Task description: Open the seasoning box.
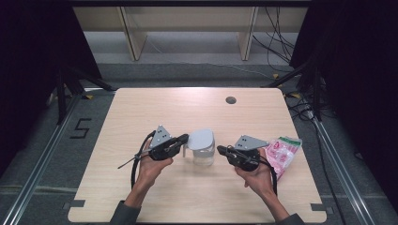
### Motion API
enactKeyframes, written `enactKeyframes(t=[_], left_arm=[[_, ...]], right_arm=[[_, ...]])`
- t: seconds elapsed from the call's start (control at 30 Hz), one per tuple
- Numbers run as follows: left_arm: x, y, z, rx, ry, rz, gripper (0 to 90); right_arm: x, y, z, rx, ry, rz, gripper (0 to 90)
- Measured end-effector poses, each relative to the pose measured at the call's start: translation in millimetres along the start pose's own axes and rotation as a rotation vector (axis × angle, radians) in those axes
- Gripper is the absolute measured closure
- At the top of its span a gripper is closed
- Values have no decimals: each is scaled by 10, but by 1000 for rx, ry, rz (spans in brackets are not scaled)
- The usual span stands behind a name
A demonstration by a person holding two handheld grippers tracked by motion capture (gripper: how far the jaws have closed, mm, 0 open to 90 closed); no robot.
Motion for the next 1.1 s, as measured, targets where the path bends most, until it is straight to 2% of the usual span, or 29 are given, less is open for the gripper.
enactKeyframes(t=[0.07,0.1,0.27,0.3,0.4,0.43,0.57,0.6,0.63,0.67,0.7,0.73,0.77,0.83,0.87,0.9,1.03,1.1], left_arm=[[-1,5,2,11,0,-4,869],[0,-1,-1,-3,0,3,869],[-2,2,-4,-4,-1,2,869],[-4,6,-6,-5,-2,4,868],[-5,5,-7,-6,-1,5,867],[-5,5,-7,-6,-1,5,867],[-13,18,-9,-4,2,-1,845],[-20,23,-8,-5,3,-1,823],[-23,25,-7,-13,-2,-4,792],[-35,30,-7,-19,5,1,745],[-55,49,-4,-5,16,-17,715],[-55,49,-4,-5,16,-17,676],[-52,35,-3,-41,2,-14,637],[-78,40,0,-42,8,-14,608],[-98,47,0,-38,14,-15,578],[-119,49,-10,-47,17,-16,532],[-214,35,-28,-30,41,-10,457],[-283,25,-33,-34,49,-16,439]], right_arm=[[23,3,24,-21,-6,12,899],[44,9,42,-34,-10,16,899],[91,29,70,-28,2,15,900],[111,44,79,-7,5,19,900],[128,28,111,-33,-10,25,900],[152,42,123,-28,-27,23,900],[167,64,153,-35,-15,34,900],[187,81,163,-32,-29,33,900],[177,93,167,-20,-9,42,900],[179,87,177,-35,-11,42,900],[185,94,182,-25,-20,34,900],[191,99,181,-22,-16,40,900],[198,107,177,-15,-16,40,900],[204,102,174,-15,-15,38,900],[212,92,176,-24,-14,51,900],[225,71,193,-41,-36,44,900],[224,79,222,-28,-34,37,899],[246,87,251,-26,-56,31,897]])
Point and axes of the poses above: each handheld gripper's, and its own axes: x roughly forward along the jaws, z roughly out of its top, y roughly to its left, the point moved 6 cm from there along x, roughly forward along the jaws, and after that the axes turned 14 degrees about -y, right-handed, at the moved point
